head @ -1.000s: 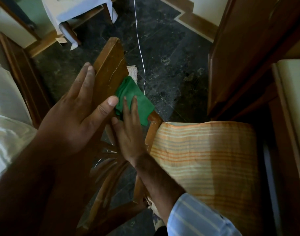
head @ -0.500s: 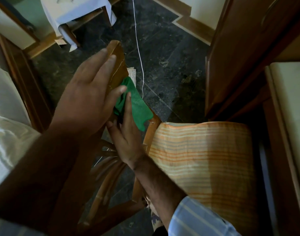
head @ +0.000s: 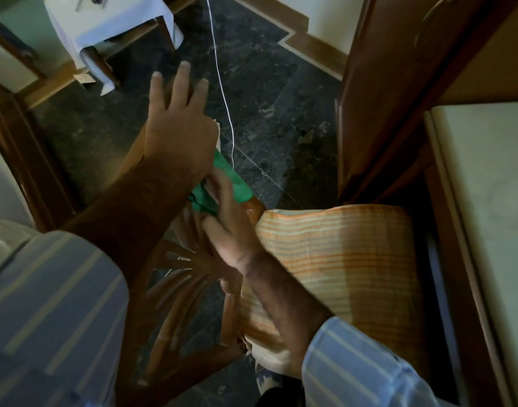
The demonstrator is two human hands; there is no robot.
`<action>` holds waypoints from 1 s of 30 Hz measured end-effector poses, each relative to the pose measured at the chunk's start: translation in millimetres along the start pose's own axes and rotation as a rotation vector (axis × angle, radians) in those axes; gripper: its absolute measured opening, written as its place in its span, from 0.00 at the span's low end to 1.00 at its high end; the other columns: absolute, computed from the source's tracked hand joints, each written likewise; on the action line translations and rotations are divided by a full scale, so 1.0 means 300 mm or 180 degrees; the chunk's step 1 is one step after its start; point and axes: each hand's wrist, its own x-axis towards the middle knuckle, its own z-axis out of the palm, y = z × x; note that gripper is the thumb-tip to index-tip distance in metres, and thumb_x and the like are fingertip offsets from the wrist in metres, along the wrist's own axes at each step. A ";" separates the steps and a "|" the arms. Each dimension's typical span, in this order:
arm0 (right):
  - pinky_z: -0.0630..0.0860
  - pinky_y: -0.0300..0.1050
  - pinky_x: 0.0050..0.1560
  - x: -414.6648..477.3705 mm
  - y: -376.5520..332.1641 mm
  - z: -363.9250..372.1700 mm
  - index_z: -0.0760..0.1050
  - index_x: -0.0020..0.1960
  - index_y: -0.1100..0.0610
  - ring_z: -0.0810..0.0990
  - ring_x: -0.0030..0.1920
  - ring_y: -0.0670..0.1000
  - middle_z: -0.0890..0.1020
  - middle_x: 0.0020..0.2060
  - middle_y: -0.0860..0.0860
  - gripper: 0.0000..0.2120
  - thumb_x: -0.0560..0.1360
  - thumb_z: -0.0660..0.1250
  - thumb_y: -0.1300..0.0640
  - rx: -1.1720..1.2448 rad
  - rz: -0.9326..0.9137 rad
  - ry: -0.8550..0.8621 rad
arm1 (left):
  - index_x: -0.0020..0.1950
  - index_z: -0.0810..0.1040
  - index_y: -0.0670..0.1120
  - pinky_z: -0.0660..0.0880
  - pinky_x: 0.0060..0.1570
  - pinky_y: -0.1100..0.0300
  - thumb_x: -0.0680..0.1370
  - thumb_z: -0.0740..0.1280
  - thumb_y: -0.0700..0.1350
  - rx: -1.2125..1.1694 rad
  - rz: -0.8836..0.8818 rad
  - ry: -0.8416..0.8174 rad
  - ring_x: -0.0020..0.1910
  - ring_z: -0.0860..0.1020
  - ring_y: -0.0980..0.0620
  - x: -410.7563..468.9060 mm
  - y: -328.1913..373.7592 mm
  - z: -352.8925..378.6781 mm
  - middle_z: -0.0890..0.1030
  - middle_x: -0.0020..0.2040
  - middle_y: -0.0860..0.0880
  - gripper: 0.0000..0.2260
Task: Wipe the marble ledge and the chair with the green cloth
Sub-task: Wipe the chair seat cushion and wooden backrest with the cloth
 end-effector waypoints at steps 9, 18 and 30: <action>0.63 0.59 0.80 0.111 -0.065 -0.280 0.79 0.69 0.55 0.71 0.78 0.60 0.82 0.67 0.55 0.32 0.67 0.82 0.53 -0.1675 0.0719 -0.0079 | 0.59 0.76 0.49 0.70 0.44 0.59 0.81 0.64 0.49 -0.2469 0.0366 0.0145 0.44 0.75 0.53 -0.145 -0.028 -0.009 0.81 0.50 0.48 0.09; 0.85 0.44 0.49 -0.137 -0.369 -0.549 0.88 0.54 0.56 0.90 0.50 0.51 0.91 0.49 0.54 0.15 0.69 0.83 0.55 0.0054 0.1645 -0.0037 | 0.55 0.76 0.55 0.77 0.55 0.50 0.80 0.66 0.52 -0.4744 -0.0595 0.0033 0.55 0.80 0.51 -0.243 -0.048 -0.047 0.82 0.54 0.51 0.05; 0.81 0.56 0.64 -0.666 -0.673 -0.772 0.79 0.70 0.59 0.85 0.59 0.59 0.85 0.64 0.61 0.17 0.82 0.69 0.56 0.1788 0.1609 0.1747 | 0.65 0.79 0.42 0.77 0.61 0.43 0.80 0.66 0.51 -0.8032 -0.0733 -0.3029 0.63 0.80 0.41 -0.401 0.251 -0.447 0.82 0.63 0.40 0.18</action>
